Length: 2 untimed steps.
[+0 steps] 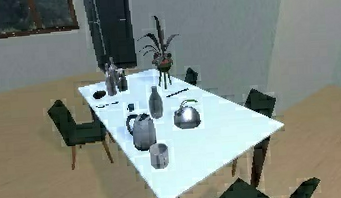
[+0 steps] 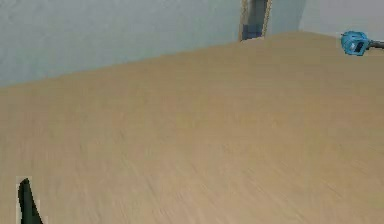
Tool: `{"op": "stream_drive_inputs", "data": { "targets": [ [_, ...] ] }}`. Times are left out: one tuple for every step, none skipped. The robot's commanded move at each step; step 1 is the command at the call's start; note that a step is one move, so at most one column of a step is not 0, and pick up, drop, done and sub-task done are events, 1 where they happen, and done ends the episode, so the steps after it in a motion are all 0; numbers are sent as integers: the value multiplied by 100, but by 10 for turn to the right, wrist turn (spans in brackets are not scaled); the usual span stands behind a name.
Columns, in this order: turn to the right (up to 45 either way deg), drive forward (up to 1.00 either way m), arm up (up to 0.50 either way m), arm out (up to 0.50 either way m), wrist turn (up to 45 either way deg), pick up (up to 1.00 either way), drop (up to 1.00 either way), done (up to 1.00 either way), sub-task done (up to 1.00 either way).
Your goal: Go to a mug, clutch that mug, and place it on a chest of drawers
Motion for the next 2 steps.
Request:
{"op": "stream_drive_inputs", "data": {
  "targets": [
    [180,0,0,0,0,0,0,0,0],
    [0,30,0,0,0,0,0,0,0]
  ]
}}
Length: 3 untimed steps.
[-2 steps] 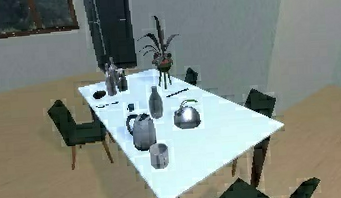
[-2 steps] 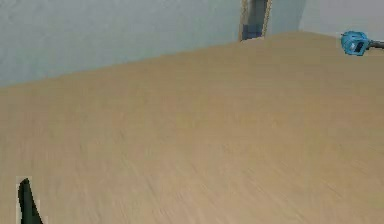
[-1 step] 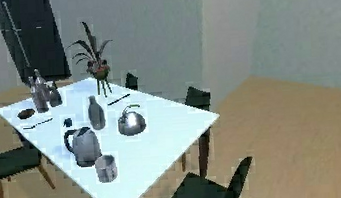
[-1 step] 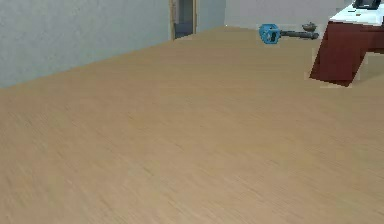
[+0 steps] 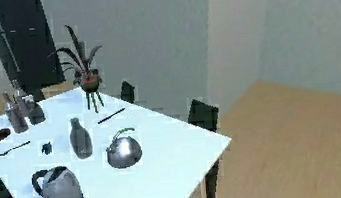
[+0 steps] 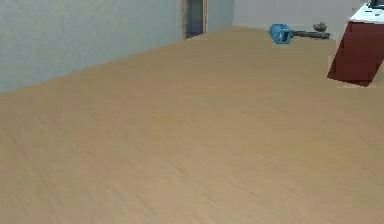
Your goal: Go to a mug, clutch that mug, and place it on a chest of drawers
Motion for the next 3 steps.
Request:
{"op": "stream_drive_inputs", "data": {
  "targets": [
    [-450,0,0,0,0,0,0,0,0],
    [-450,0,0,0,0,0,0,0,0],
    [-300,0,0,0,0,0,0,0,0]
  ]
}}
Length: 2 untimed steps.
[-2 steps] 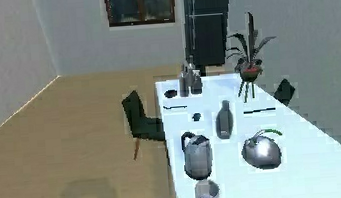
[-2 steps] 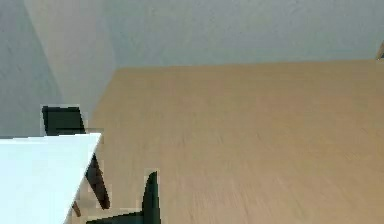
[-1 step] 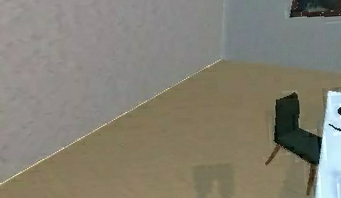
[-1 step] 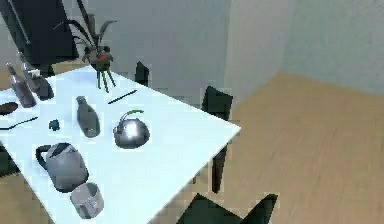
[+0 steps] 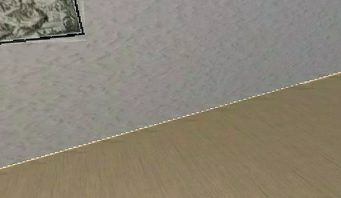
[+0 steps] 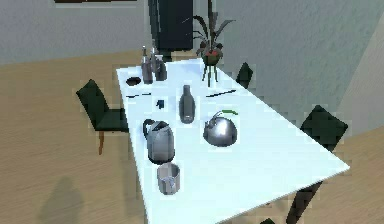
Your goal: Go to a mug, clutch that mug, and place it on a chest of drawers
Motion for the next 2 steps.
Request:
{"op": "stream_drive_inputs", "data": {
  "targets": [
    [0,0,50,0,0,0,0,0,0],
    [0,0,26,0,0,0,0,0,0]
  ]
}}
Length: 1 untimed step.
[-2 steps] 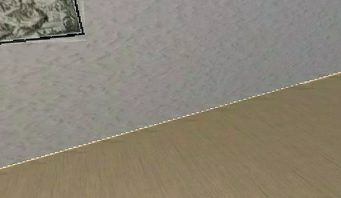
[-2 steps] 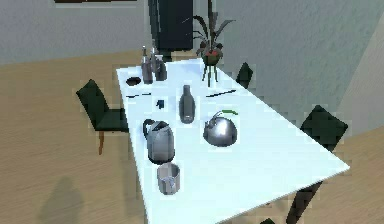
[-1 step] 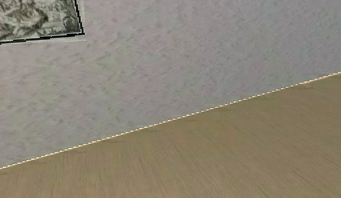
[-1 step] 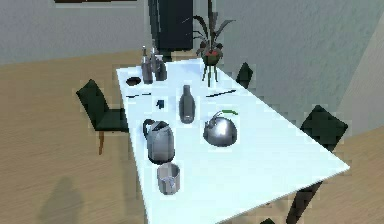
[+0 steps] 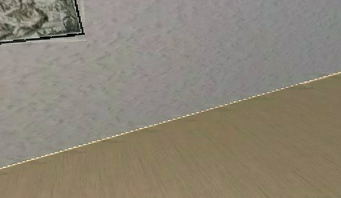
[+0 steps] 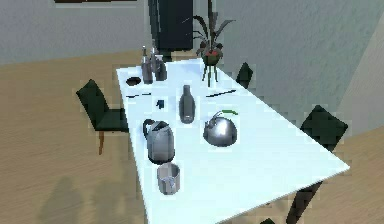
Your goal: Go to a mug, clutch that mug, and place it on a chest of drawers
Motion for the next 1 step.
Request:
{"op": "stream_drive_inputs", "data": {
  "targets": [
    [0,0,0,24,0,0,0,0,0]
  ]
}}
